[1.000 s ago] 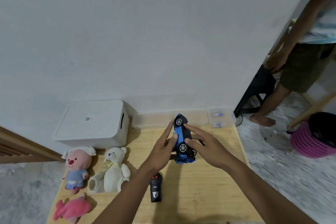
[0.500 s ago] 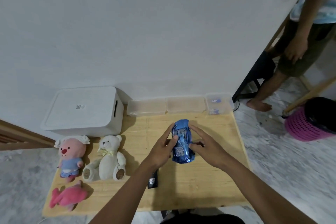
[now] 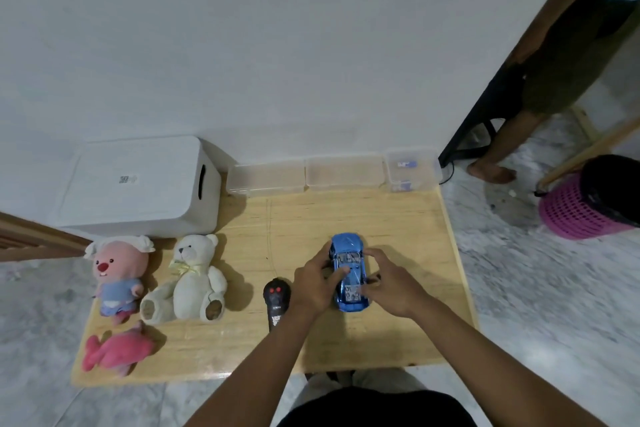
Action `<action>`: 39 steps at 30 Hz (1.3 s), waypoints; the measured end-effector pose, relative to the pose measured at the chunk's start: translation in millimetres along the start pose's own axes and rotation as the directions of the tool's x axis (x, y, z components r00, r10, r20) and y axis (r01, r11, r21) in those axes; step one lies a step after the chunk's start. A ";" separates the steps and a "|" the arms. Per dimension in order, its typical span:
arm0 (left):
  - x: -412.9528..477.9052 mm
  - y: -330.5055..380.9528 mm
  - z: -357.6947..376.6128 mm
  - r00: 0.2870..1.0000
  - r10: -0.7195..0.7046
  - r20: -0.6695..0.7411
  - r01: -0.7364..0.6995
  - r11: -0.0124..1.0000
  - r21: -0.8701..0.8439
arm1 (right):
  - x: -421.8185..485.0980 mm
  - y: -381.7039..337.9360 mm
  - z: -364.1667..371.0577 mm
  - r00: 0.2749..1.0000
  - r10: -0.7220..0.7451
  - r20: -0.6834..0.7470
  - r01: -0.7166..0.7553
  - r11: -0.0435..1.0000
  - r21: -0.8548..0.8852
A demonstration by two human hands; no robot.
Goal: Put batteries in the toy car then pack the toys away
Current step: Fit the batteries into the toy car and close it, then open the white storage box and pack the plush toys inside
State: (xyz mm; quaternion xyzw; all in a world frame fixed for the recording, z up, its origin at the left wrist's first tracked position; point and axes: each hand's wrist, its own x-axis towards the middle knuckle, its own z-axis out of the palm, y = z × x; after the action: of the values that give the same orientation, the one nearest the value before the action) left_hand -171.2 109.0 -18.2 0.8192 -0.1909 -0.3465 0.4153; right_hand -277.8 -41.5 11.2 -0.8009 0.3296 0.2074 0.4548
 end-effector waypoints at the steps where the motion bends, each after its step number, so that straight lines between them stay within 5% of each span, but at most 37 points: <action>1: 0.5 -3.0 2.3 1.000 0.006 0.002 -0.006 1.000 0.019 | -0.1 -0.4 0.7 1.000 0.005 -0.006 -0.005 0.999 -0.033; 11: -1.4 3.3 -9.3 0.996 -0.082 -0.035 0.083 0.995 0.052 | 0.8 0.8 -8.1 0.994 -0.049 -0.095 0.039 0.994 -0.100; 20: 55.8 14.9 -141.0 0.907 -0.013 -0.421 0.161 0.934 0.318 | 52.5 -73.2 -57.5 0.911 -0.337 -0.237 0.254 0.913 -0.320; 24: 96.0 10.3 -168.2 0.916 -0.030 -0.399 0.176 0.926 0.335 | 95.6 -130.4 -42.0 0.876 -0.446 -0.183 0.313 0.815 -0.488; 30: 142.6 -24.0 -171.4 0.960 0.094 -0.263 0.045 0.878 0.477 | 155.3 -182.3 -6.0 0.903 -0.389 -0.181 0.141 0.666 -0.732; 39: 163.9 -44.9 -179.1 0.937 0.259 -0.233 -0.126 0.875 0.468 | 181.8 -187.6 8.8 0.897 -0.352 -0.268 0.043 0.672 -0.739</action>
State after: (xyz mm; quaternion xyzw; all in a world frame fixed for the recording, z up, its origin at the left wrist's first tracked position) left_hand 72.6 134.8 -47.5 0.9106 -0.2840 -0.1265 0.2723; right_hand -17.0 -26.4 2.9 -0.9696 0.2150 0.1044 0.0519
